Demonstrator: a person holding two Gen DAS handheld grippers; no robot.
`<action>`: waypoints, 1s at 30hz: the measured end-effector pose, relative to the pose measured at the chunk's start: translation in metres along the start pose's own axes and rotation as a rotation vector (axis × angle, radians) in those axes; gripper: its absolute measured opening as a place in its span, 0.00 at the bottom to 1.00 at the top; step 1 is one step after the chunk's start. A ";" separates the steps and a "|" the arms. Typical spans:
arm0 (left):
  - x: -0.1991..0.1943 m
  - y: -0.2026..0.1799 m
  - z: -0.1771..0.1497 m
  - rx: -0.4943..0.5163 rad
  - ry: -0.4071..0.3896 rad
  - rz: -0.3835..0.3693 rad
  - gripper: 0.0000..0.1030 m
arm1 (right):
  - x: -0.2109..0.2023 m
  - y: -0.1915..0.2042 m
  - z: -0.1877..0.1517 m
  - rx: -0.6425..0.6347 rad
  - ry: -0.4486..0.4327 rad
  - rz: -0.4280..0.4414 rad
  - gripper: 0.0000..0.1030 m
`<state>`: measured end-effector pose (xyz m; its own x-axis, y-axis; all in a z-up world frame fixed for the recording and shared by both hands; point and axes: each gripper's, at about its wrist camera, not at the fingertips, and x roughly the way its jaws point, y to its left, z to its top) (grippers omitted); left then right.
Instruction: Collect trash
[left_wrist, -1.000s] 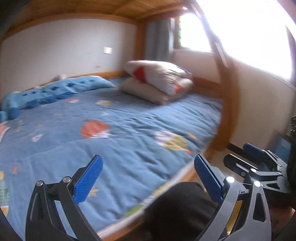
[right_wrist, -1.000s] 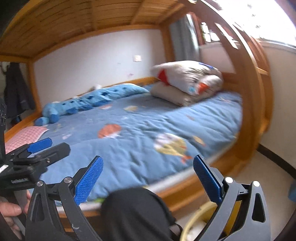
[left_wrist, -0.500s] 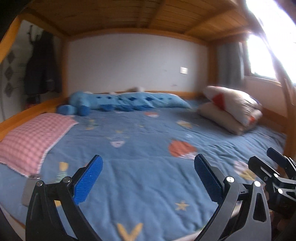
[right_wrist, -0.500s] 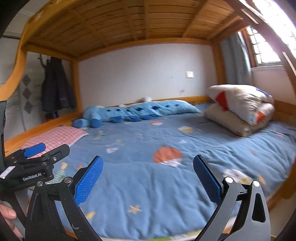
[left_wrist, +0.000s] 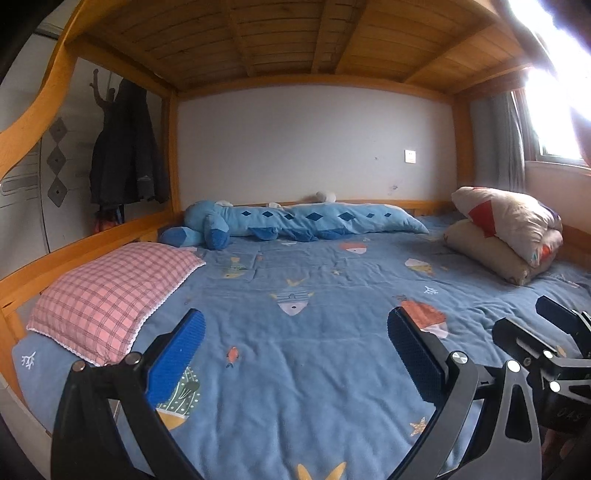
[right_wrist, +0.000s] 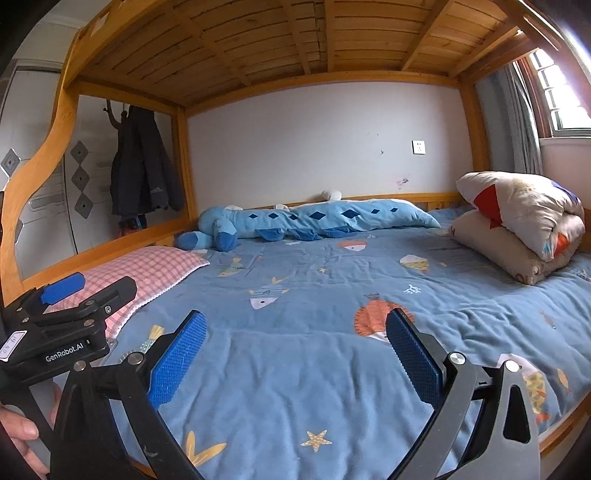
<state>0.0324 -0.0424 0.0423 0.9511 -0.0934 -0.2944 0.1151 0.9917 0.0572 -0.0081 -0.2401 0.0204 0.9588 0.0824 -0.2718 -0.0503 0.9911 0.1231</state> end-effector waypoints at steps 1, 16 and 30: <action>0.003 -0.001 0.000 -0.002 0.004 -0.005 0.96 | 0.001 -0.001 0.000 -0.001 0.001 -0.004 0.92; 0.031 -0.001 0.000 -0.041 0.078 -0.042 0.96 | 0.011 -0.013 -0.003 0.027 0.035 -0.018 0.92; 0.039 0.000 0.001 -0.029 0.084 -0.009 0.96 | 0.017 -0.016 0.002 0.034 0.036 -0.007 0.92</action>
<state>0.0695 -0.0465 0.0320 0.9224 -0.0963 -0.3740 0.1144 0.9931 0.0265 0.0091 -0.2547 0.0154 0.9485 0.0795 -0.3068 -0.0333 0.9877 0.1530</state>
